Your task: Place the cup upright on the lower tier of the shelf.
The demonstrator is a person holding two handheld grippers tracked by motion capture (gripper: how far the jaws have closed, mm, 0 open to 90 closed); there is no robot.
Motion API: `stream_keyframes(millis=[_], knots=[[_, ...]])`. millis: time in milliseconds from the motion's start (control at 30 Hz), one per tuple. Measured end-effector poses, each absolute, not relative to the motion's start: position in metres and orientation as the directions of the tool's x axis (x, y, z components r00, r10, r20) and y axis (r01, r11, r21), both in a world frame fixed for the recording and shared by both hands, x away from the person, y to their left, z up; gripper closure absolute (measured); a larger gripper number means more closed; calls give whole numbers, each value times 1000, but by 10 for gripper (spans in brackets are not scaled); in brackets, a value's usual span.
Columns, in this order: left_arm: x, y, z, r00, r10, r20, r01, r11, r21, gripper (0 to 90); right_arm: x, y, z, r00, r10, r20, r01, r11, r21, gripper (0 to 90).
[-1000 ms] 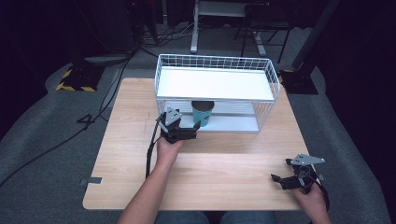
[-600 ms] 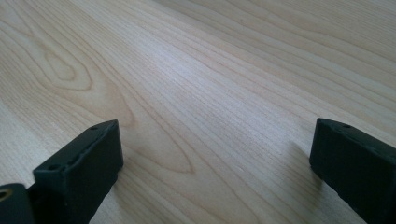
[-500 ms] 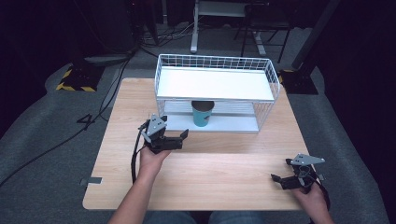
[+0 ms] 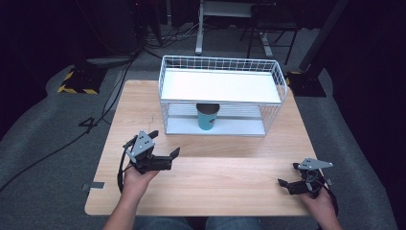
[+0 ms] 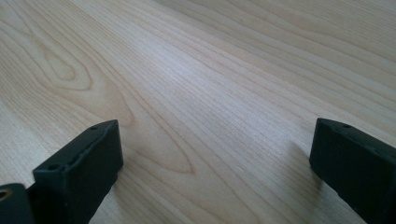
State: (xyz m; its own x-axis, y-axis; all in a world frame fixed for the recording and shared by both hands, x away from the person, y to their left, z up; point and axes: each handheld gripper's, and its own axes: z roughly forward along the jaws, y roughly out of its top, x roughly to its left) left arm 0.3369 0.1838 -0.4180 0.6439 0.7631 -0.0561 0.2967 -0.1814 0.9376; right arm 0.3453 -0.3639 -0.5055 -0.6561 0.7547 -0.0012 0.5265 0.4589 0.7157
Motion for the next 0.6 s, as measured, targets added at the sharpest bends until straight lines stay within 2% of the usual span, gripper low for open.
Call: stream_keyframes(millis=[267,600], knots=[[314,204,-422,669,743,-24,315,-255,914,59,345,-364,-506,-656,755,-2,526,459,716,30],[292,217,-450,676,732,-79,401,-276,873,82,345,-364,-506,-656,755,-1,526,459,716,30]])
